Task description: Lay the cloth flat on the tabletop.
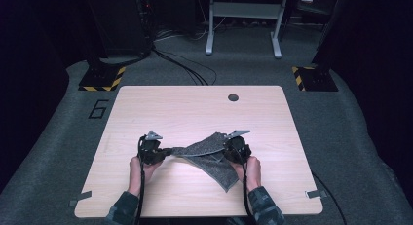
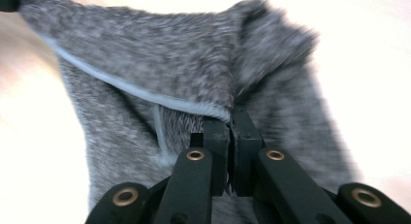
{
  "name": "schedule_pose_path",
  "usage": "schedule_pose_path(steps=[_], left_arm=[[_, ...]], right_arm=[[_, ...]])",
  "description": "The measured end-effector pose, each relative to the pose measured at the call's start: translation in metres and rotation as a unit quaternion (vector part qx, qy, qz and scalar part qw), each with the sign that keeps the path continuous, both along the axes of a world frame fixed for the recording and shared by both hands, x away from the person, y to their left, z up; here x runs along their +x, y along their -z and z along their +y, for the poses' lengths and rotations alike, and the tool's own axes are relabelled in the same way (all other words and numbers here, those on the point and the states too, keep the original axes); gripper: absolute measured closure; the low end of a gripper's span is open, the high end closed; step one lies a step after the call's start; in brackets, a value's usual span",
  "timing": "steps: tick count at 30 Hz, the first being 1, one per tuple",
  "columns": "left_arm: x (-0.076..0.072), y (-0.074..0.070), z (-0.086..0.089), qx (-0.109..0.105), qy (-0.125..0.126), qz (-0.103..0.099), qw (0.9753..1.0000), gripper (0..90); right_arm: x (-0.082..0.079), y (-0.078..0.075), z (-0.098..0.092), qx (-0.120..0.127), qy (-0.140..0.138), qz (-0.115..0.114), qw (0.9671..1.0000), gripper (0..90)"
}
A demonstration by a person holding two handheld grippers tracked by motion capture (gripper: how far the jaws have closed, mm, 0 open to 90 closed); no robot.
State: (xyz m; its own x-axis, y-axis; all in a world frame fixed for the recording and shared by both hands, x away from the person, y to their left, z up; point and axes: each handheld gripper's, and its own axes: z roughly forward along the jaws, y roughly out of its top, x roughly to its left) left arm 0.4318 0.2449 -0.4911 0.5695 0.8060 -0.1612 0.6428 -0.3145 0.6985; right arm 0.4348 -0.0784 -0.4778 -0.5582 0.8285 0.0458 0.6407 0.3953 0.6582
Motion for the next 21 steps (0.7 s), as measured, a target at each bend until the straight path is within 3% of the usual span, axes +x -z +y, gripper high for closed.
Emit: schedule_pose_path(steps=[6, 8, 10, 12, 13, 16, 21], left_arm=[[0.002, -0.021, -0.002, -0.022, 0.003, -0.02, 0.9995, 88.0], [0.001, -0.03, -0.008, -0.015, 0.008, -0.036, 0.9992, 88.0], [0.0, -0.031, -0.011, -0.015, 0.011, -0.034, 0.9993, 88.0], [-0.001, -0.029, -0.011, -0.009, 0.015, -0.031, 0.9993, 88.0], [-0.002, -0.027, -0.012, -0.02, 0.007, -0.027, 0.9994, 88.0], [-0.003, -0.026, -0.008, -0.015, 0.017, -0.024, 0.9995, 88.0], [-0.002, -0.021, -0.004, -0.037, 0.01, -0.012, 0.9992, 88.0]], right_arm=[[-0.001, -0.033, -0.016, -0.017, 0.009, -0.042, 0.9989, 88.6], [-0.005, -0.049, -0.018, -0.02, 0.005, -0.055, 0.9983, 88.6], [-0.008, -0.052, -0.018, -0.019, 0.005, -0.059, 0.998, 88.6], [-0.01, -0.051, -0.021, -0.02, -0.002, -0.062, 0.9979, 88.6], [-0.01, -0.049, -0.022, -0.017, -0.003, -0.056, 0.9983, 88.6], [-0.009, -0.04, -0.023, -0.009, -0.003, -0.045, 0.999, 88.8], [-0.004, -0.027, -0.024, 0.006, -0.008, -0.03, 0.9995, 89.1]])
